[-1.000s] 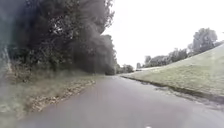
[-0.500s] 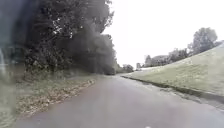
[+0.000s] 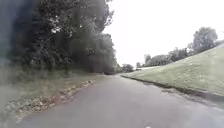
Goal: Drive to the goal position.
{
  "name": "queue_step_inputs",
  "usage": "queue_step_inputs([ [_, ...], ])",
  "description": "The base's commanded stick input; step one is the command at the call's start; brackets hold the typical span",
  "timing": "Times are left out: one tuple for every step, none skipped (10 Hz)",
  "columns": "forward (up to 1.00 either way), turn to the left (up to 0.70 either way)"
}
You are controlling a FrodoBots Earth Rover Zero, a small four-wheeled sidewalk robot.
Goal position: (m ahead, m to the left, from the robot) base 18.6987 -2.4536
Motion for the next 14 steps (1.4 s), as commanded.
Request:
queue_step_inputs([
  [0.45,0.0],
  [0.45,0.0],
  [0.45,0.0],
  [0.45,0.0],
  [0.45,0.0],
  [0.45,0.0],
  [0.45,0.0],
  [0.45,0.0],
  [0.45,0.0],
  [0.45,0.0],
  [0.45,0.0],
  [0.45,0.0],
  [0.45,0.0],
  [0.45,0.0],
])
